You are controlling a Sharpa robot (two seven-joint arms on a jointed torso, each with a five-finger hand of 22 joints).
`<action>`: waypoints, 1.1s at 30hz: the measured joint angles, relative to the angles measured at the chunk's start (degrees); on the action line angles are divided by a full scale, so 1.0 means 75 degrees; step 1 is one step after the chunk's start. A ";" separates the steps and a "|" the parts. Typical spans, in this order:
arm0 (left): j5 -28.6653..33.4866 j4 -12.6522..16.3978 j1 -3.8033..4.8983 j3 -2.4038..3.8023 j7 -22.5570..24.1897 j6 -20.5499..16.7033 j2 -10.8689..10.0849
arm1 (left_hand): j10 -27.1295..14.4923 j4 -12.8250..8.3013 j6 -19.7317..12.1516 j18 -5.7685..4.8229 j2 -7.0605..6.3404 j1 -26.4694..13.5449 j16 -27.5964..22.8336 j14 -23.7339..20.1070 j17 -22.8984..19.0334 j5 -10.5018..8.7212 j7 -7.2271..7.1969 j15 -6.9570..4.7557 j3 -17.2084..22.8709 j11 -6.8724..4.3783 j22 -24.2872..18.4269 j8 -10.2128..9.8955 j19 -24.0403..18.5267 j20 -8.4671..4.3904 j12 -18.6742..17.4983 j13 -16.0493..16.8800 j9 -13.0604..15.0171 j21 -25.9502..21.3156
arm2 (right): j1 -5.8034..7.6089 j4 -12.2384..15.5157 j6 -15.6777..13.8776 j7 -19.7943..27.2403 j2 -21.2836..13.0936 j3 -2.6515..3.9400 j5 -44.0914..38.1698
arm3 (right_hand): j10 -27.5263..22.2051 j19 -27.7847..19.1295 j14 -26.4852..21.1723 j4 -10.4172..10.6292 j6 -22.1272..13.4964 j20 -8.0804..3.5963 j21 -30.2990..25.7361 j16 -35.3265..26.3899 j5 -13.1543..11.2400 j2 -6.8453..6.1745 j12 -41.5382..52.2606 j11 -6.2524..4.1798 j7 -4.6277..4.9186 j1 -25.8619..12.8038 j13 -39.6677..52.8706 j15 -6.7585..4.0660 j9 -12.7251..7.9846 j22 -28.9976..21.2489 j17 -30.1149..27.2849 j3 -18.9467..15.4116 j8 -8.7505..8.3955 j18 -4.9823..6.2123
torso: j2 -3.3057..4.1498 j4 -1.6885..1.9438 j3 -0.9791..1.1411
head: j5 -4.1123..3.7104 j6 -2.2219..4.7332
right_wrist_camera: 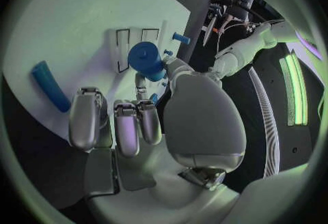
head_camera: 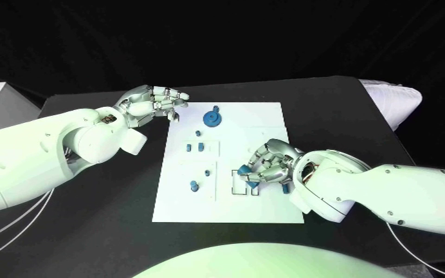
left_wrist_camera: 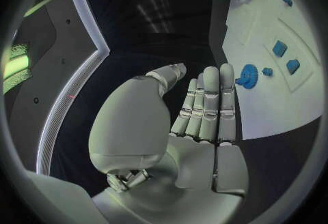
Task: Assemble the parts on the task board
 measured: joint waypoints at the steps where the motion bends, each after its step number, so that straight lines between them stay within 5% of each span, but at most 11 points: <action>1: 0.0000 0.0000 0.0000 0.0000 -0.0001 0.0001 -0.0001 | 0.0000 0.0000 0.0000 0.0000 0.0000 0.0000 0.0000 0.0000 0.0000 0.0000 0.0000 0.0000 0.0000 0.0000 0.0000 0.0000 0.0000 0.0000 0.0000 0.0000 0.0000 0.0000 | -0.0014 -0.0024 -0.0009 -0.0031 0.0041 0.0000 -0.0066 | 0.0000 0.0000 0.0000 0.0000 0.0000 0.0000 0.0000 0.0000 -0.0001 0.0019 0.0000 0.0000 0.0000 -0.0019 0.0000 0.0000 0.0000 0.0000 0.0000 0.0000 0.0000 0.0000 | 0.0000 0.0001 0.0000 | 0.0002 -0.0001; 23: -0.0004 0.0012 0.0000 -0.0001 -0.0018 0.0026 -0.0021 | -0.0027 0.0000 -0.0055 0.0000 0.0000 0.0000 0.0000 0.0000 -0.0001 0.0000 0.0000 0.0000 0.0000 0.0027 0.0000 0.0046 0.0000 0.0000 0.0044 0.0000 0.0000 0.0000 | -0.0242 -0.0243 -0.0200 -0.0418 0.0437 0.0033 -0.1822 | -0.0002 0.0080 0.0002 0.0020 0.0091 -0.0081 0.0009 0.0000 -0.0808 0.0228 0.0214 -0.0138 -0.0026 -0.0572 0.0000 -0.0109 0.0233 -0.0003 -0.0002 -0.0365 0.0445 0.0000 | 0.0001 -0.0008 0.0010 | 0.0051 -0.0067; 33: -0.0005 0.0004 0.0000 -0.0001 -0.0032 0.0039 -0.0023 | -0.0027 0.0021 -0.0055 0.0000 0.0000 0.0000 0.0000 0.0000 -0.0002 0.0000 0.0000 0.0000 -0.0021 0.0027 -0.0007 0.0046 0.0000 0.0000 0.0044 -0.0001 0.0000 0.0000 | -0.0270 -0.0205 -0.0165 -0.0424 0.0436 0.0032 -0.1996 | -0.0010 0.0113 0.0002 0.0011 0.0100 -0.0113 0.0083 0.0000 -0.0815 0.0331 0.0386 -0.0202 -0.0018 -0.0675 -0.0001 -0.0164 0.0235 -0.0004 -0.0003 -0.0416 0.0534 0.0000 | 0.0001 -0.0008 0.0005 | 0.0063 -0.0096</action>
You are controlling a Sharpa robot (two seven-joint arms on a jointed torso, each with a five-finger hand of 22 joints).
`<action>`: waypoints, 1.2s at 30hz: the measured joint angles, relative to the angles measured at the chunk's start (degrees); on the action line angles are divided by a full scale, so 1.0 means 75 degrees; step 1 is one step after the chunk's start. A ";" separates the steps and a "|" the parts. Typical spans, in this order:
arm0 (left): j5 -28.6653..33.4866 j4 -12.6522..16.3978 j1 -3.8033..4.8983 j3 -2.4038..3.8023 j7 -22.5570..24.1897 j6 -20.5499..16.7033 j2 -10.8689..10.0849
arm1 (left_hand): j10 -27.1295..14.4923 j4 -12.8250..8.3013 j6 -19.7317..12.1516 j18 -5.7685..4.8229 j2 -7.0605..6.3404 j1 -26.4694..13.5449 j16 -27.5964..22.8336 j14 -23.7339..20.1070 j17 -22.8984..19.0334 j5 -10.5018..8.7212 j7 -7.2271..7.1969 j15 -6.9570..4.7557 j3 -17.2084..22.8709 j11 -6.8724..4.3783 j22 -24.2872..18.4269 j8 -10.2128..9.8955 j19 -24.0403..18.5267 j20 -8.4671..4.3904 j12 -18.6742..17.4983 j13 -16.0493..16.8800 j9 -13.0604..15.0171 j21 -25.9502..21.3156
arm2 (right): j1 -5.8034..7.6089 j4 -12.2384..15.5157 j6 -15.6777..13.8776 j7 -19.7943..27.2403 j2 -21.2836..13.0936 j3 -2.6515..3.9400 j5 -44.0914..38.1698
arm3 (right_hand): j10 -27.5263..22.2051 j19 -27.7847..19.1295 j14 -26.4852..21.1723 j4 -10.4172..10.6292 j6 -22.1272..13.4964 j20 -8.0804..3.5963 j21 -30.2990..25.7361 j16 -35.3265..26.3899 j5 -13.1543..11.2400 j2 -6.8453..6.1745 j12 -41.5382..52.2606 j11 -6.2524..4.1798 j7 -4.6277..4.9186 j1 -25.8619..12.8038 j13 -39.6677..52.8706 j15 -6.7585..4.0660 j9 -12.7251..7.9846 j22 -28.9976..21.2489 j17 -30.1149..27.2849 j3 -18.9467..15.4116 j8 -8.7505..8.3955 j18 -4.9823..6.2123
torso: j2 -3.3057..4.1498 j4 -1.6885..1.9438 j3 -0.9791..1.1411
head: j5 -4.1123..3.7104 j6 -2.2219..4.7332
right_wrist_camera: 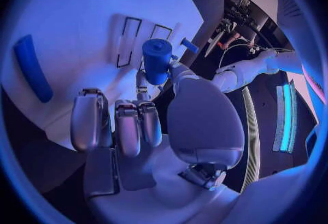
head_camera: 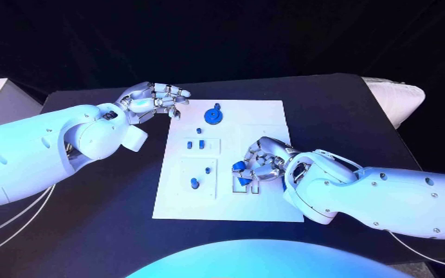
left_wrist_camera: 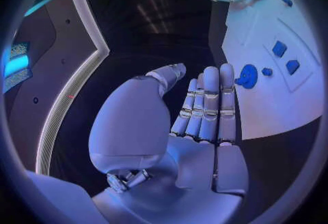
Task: Assemble the parts on the task board
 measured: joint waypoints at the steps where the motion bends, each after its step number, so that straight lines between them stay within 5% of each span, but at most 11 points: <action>1: 0.0000 -0.0001 0.0000 0.0000 -0.0002 0.0002 0.0000 | 0.0000 0.0000 0.0000 0.0000 0.0000 0.0000 0.0000 0.0000 0.0000 0.0000 0.0000 0.0000 0.0000 0.0000 0.0000 0.0000 0.0000 0.0000 0.0000 0.0000 0.0000 0.0000 | -0.0003 0.0009 0.0009 0.0000 -0.0003 0.0000 -0.0001 | -0.0002 0.0000 -0.0013 0.0000 0.0000 0.0000 0.0000 0.0000 0.0000 0.0005 0.0014 -0.0002 0.0000 -0.0006 0.0000 -0.0018 0.0000 0.0000 0.0000 0.0000 0.0000 0.0000 | 0.0000 0.0000 -0.0001 | 0.0002 -0.0001; 14: -0.0001 -0.0006 0.0000 -0.0003 -0.0028 0.0030 -0.0003 | -0.0057 0.0000 0.0000 0.0000 0.0000 0.0000 0.0000 0.0000 0.0000 0.0000 0.0000 0.0000 0.0000 0.0001 0.0000 0.0038 0.0000 0.0000 0.0000 0.0000 0.0000 0.0000 | -0.0019 0.0102 0.0144 0.0009 -0.0051 -0.0001 0.0025 | 0.0021 0.0037 0.0000 -0.0001 -0.0014 -0.0094 0.0079 0.0000 0.0243 0.0145 0.0072 -0.0114 -0.0014 -0.0135 0.0000 -0.0110 0.0000 0.0006 -0.0001 0.0151 0.0000 0.0000 | -0.0003 -0.0004 0.0008 | 0.0022 -0.0031; 36: -0.0003 -0.0014 0.0000 -0.0011 -0.0041 0.0040 -0.0037 | -0.0056 -0.0001 0.0000 0.0000 0.0000 0.0000 0.0000 0.0000 -0.0001 0.0000 0.0000 0.0000 0.0001 0.0000 0.0001 0.0038 0.0000 0.0000 -0.0001 -0.0001 0.0000 0.0000 | -0.0024 0.0305 0.0208 0.0025 -0.0346 0.0003 0.0001 | 0.0022 0.0009 0.0000 -0.0012 -0.0006 -0.0120 0.0079 0.0000 0.0316 0.0214 0.0071 -0.0113 -0.0006 -0.0127 0.0000 -0.0109 -0.0003 0.0003 -0.0002 0.0203 0.0000 0.0001 | -0.0003 -0.0006 0.0013 | 0.0062 -0.0043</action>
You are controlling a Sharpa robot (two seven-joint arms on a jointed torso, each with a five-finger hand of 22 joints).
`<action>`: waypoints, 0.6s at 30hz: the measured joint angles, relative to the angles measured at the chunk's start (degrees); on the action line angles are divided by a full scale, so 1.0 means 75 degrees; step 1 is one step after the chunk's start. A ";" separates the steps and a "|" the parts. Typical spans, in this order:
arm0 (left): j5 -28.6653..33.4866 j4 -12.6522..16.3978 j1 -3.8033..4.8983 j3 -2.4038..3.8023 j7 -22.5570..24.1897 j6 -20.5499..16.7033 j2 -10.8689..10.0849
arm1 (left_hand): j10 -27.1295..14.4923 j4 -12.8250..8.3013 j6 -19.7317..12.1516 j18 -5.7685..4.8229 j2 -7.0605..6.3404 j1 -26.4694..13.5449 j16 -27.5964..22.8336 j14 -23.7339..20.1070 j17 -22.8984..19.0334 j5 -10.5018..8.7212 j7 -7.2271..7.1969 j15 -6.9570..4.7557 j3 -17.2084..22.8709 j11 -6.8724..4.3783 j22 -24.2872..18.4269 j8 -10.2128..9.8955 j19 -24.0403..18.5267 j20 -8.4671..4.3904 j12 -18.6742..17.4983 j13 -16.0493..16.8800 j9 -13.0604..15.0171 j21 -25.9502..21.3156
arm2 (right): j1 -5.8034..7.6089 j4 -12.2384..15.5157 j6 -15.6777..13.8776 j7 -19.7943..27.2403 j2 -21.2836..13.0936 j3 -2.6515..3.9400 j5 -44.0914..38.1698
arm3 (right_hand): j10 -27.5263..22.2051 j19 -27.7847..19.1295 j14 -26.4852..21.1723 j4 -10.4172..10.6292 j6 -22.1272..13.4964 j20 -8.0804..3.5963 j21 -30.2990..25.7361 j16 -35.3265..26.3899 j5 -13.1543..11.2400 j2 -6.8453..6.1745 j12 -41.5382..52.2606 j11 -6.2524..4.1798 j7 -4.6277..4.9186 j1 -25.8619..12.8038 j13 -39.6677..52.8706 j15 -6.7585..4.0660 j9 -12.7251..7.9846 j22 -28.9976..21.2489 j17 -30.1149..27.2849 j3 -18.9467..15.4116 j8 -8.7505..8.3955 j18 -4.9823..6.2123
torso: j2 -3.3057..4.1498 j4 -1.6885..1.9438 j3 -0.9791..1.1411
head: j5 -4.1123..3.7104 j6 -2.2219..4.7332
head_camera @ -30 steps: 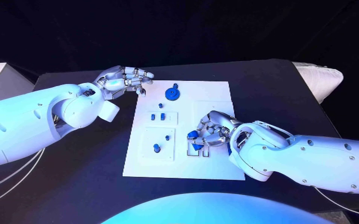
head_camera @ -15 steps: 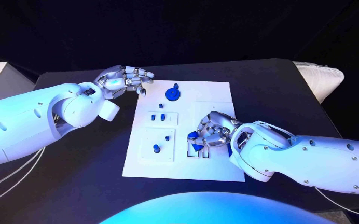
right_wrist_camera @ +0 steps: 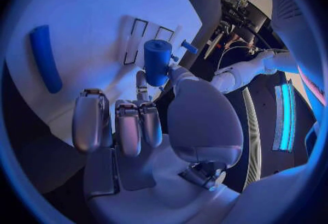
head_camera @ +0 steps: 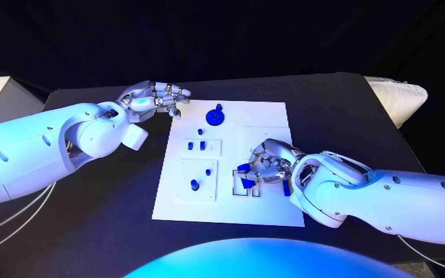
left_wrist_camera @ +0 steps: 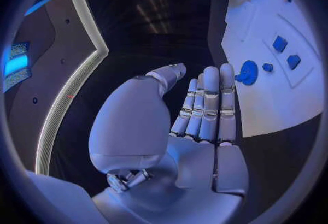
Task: Assemble the parts on the task board
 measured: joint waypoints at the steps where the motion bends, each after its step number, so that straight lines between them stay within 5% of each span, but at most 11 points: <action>1: 0.0000 -0.0001 0.0000 0.0000 0.0000 0.0000 -0.0001 | 0.0000 0.0000 0.0000 0.0000 0.0000 0.0000 0.0000 0.0000 0.0000 0.0000 0.0000 0.0000 0.0000 0.0000 0.0000 0.0000 0.0000 0.0000 0.0000 0.0000 0.0000 0.0000 | 0.0003 0.0019 0.0001 -0.0001 -0.0020 0.0002 -0.0005 | 0.0000 0.0000 0.0000 0.0000 0.0006 0.0000 0.0000 0.0000 0.0000 0.0000 0.0000 0.0000 0.0006 0.0000 0.0000 0.0000 0.0000 0.0000 0.0000 0.0000 0.0000 0.0000 | 0.0000 0.0000 0.0000 | 0.0000 0.0000; 18: -0.0001 -0.0005 0.0000 -0.0006 -0.0007 0.0005 -0.0008 | 0.0000 0.0022 -0.0026 0.0000 0.0000 0.0000 0.0000 -0.0028 0.0000 0.0000 -0.0027 0.0028 -0.0021 0.0000 -0.0011 0.0000 0.0000 0.0000 0.0033 0.0000 0.0000 -0.0030 | 0.0030 0.0213 0.0076 -0.0026 -0.0068 0.0024 0.0019 | -0.0018 0.0000 -0.0028 0.0001 0.0006 0.0001 0.0026 0.0000 0.0000 -0.0004 0.0000 -0.0016 0.0006 -0.0002 0.0000 -0.0026 0.0001 -0.0003 -0.0001 -0.0002 0.0177 0.0000 | -0.0001 0.0001 -0.0015 | 0.0015 -0.0023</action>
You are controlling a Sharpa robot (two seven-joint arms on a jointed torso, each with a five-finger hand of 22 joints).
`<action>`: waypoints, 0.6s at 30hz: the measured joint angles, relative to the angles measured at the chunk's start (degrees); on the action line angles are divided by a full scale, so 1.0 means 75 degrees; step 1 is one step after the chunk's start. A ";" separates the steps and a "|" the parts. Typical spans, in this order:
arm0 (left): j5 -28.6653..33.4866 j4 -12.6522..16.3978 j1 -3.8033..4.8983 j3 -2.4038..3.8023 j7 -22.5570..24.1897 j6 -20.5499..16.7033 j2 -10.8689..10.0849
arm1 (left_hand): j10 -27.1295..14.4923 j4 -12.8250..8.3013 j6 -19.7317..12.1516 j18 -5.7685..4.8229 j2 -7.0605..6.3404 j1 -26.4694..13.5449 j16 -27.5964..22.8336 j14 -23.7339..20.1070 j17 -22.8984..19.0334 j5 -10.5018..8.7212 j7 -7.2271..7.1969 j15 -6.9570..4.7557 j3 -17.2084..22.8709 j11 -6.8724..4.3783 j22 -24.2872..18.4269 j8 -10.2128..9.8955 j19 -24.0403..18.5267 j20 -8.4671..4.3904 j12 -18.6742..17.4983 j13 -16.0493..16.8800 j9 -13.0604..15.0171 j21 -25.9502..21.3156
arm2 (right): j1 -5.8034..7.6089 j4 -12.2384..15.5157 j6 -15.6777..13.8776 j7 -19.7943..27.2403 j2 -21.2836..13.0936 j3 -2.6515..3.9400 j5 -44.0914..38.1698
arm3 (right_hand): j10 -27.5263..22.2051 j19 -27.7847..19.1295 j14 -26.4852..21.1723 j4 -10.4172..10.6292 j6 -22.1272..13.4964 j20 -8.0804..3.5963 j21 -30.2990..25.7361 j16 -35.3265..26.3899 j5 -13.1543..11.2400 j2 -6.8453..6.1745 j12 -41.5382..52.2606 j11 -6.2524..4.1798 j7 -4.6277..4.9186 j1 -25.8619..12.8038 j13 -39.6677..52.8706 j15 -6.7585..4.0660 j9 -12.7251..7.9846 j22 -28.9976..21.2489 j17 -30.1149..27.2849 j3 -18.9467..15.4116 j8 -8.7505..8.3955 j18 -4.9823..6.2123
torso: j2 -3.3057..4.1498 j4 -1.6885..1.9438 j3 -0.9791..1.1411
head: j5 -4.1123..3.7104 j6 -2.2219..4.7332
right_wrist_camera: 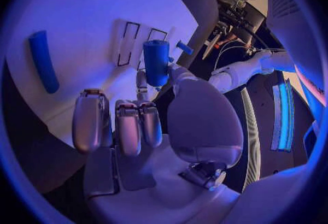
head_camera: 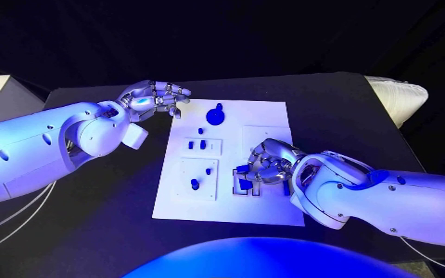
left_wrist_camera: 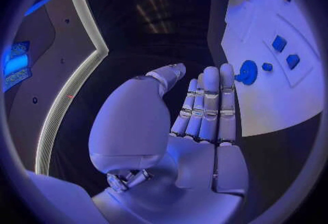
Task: Assemble the parts on the task board
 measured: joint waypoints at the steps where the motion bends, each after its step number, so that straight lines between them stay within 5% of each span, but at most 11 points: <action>1: 0.0000 0.0000 0.0000 0.0000 -0.0001 0.0000 -0.0001 | 0.0000 0.0000 0.0000 0.0000 0.0000 0.0000 0.0000 0.0000 0.0000 0.0000 0.0000 0.0000 0.0000 0.0000 0.0000 0.0000 0.0000 0.0000 0.0000 0.0000 0.0000 0.0000 | 0.0001 0.0003 0.0006 -0.0001 0.0003 0.0001 0.0005 | 0.0000 0.0000 0.0000 0.0000 0.0000 0.0000 0.0000 0.0000 0.0000 -0.0001 0.0000 0.0000 0.0000 -0.0001 0.0000 0.0000 0.0000 0.0000 0.0000 0.0000 0.0000 0.0000 | 0.0000 0.0001 0.0001 | 0.0002 -0.0003; 18: 0.0000 -0.0003 0.0000 -0.0002 -0.0017 0.0009 -0.0010 | 0.0000 0.0000 0.0000 0.0001 0.0000 0.0000 0.0000 0.0000 0.0000 0.0000 0.0000 0.0000 0.0000 0.0000 0.0001 0.0000 0.0000 0.0000 0.0000 0.0000 0.0000 0.0000 | 0.0013 -0.0077 0.0256 -0.0068 0.0097 0.0011 0.0062 | -0.0006 0.0000 0.0000 0.0001 0.0029 0.0001 -0.0001 0.0000 -0.0074 -0.0049 0.0000 -0.0004 -0.0034 -0.0212 0.0000 0.0000 0.0124 0.0005 0.0000 -0.0001 0.0128 0.0000 | 0.0002 0.0003 -0.0002 | 0.0029 -0.0042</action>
